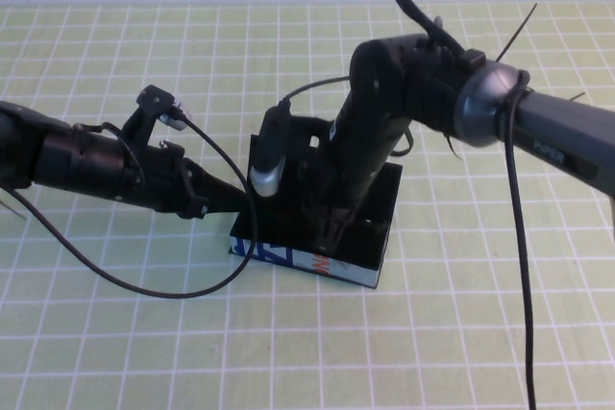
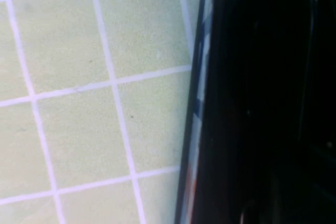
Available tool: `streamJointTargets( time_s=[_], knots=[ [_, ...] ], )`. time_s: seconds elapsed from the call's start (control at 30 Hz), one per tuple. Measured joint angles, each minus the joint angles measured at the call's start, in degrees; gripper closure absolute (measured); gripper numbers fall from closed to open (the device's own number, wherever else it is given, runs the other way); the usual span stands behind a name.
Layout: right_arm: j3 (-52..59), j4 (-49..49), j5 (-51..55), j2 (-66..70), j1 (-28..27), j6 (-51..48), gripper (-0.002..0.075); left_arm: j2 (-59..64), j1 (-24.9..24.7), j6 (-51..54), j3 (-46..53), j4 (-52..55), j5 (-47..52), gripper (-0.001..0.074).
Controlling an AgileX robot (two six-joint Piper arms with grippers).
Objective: Take glasses out of glasses case
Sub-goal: Pick up the glasses from the glasses case
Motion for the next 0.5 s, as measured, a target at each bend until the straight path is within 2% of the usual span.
streamJointTargets(
  time_s=[0.27, 0.5],
  knots=[
    [-9.86, -0.55, 10.23, 0.00, 0.00, 4.55, 0.0713, -3.11, 0.00, -0.14, -0.13, -0.75, 1.23, 0.0739],
    [-13.48, -1.63, 11.69, -1.96, 0.00, 10.38, 0.0713, -7.08, 0.00, -1.64, -0.66, -0.76, 2.84, 0.0739]
  ],
)
